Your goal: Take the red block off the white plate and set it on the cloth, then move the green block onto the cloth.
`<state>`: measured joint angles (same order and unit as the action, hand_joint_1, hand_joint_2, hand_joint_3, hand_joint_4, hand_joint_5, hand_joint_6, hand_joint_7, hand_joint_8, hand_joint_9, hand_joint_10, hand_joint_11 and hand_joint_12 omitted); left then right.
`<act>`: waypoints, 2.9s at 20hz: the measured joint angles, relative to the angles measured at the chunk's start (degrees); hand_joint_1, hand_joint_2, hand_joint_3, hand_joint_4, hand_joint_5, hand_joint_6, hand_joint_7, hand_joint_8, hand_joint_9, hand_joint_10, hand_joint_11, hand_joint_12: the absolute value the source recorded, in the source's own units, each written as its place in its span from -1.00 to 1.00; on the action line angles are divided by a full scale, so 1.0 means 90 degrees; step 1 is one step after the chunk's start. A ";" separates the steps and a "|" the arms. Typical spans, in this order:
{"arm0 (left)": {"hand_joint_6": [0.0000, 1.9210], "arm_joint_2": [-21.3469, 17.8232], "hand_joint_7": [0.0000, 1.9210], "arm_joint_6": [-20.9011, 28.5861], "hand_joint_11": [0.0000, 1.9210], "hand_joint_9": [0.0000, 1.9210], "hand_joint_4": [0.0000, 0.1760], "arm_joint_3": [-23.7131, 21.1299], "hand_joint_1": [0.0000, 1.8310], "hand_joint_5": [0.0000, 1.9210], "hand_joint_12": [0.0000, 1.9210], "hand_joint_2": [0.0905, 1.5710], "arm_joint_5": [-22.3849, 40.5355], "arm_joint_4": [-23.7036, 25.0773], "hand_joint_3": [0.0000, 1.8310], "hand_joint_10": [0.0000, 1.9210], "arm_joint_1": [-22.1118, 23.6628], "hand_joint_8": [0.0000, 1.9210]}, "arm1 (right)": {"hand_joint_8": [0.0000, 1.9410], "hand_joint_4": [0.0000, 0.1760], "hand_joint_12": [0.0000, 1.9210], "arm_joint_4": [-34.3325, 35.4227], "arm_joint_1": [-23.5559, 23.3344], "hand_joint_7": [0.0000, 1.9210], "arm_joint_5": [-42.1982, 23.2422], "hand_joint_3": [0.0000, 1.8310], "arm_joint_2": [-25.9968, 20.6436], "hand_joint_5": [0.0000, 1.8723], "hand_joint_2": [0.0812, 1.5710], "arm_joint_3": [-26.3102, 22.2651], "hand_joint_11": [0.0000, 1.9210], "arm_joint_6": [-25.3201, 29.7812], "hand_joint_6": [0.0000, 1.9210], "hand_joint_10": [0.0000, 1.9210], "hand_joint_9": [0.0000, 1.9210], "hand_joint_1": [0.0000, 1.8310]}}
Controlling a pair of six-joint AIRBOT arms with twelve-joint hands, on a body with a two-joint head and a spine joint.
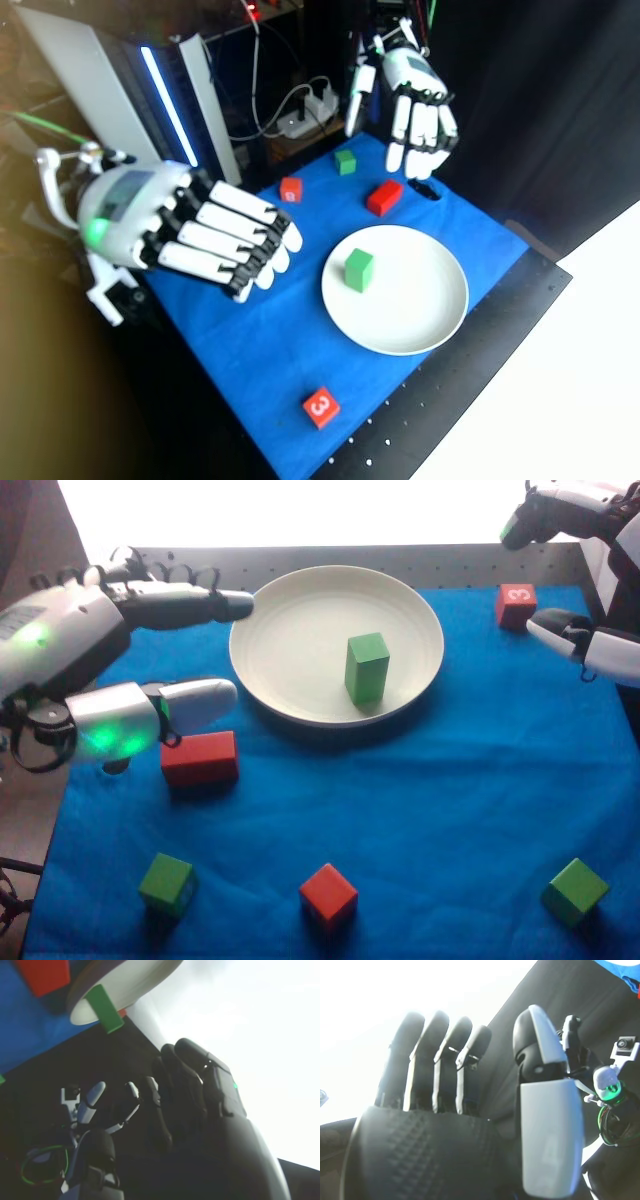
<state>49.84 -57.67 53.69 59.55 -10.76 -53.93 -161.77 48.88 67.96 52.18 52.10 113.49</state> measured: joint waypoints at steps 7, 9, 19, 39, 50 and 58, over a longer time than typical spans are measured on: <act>-0.99 0.0000 -0.39 -0.0102 -0.97 -0.43 -0.49 0.0066 -0.45 -0.41 0.37 0.50 0.0233 -0.0347 -1.00 -0.95 0.0000 -0.99 | -0.12 -1.00 0.75 -0.0061 -0.0342 -0.48 -0.0226 -0.97 0.0323 -0.47 0.09 0.0270 -0.72 -0.0002 -0.35 0.26 -0.60 0.02; -0.99 0.0000 -0.39 -0.0104 -0.97 -0.42 -0.22 0.0066 -0.45 -0.41 0.35 0.47 0.0265 -0.0391 -1.00 -0.95 0.0000 -0.99 | -0.09 -1.00 0.78 -0.0097 -0.0469 -0.49 -0.0389 -0.98 0.0464 -0.46 0.08 0.0401 -0.70 -0.0002 -0.34 0.29 -0.59 0.01; -0.99 0.0007 -0.36 -0.0121 -0.94 -0.40 0.12 0.0078 -0.44 -0.38 0.38 0.45 0.0274 -0.0452 -1.00 -0.94 0.0000 -0.99 | -0.75 -1.00 0.57 -0.0143 -0.1095 -0.29 -0.1846 -1.00 0.1450 -0.24 0.09 0.1236 -0.70 -0.0007 -0.99 -0.09 -0.47 0.16; -1.00 0.0007 -0.38 -0.0121 -0.84 -0.39 -0.68 0.0070 -0.41 -0.37 0.26 0.51 0.0415 -0.0491 -1.00 -0.95 0.0000 -1.00 | -0.95 -1.00 0.53 0.0143 -0.1406 -0.09 -0.3903 -0.99 0.2861 -0.22 0.25 0.2812 -0.76 -0.0007 -0.99 -0.48 -0.30 0.19; -1.00 0.0007 -0.34 -0.0121 -0.84 -0.35 -0.68 0.0070 -0.39 -0.36 0.24 0.54 0.0420 -0.0529 -1.00 -0.97 -0.0015 -1.00 | -0.04 -1.00 0.44 0.0143 -0.1452 0.01 -0.3939 -1.00 0.2871 -0.04 0.41 0.2781 -0.35 -0.0002 0.14 0.22 -0.07 0.47; -0.99 0.0007 -0.36 -0.0124 -0.90 -0.37 -0.38 0.0058 -0.38 -0.36 0.28 0.51 0.0418 -0.0651 -1.00 -0.99 -0.0070 -1.00 | 0.26 -1.00 0.80 -0.0126 -0.1596 0.04 -0.3376 -1.00 0.2149 -0.03 0.42 0.1945 -0.31 -0.0007 -0.06 0.28 -0.09 0.38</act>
<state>49.91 -58.78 54.22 63.31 -16.62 -54.57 -162.91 34.52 37.58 71.53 69.60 113.43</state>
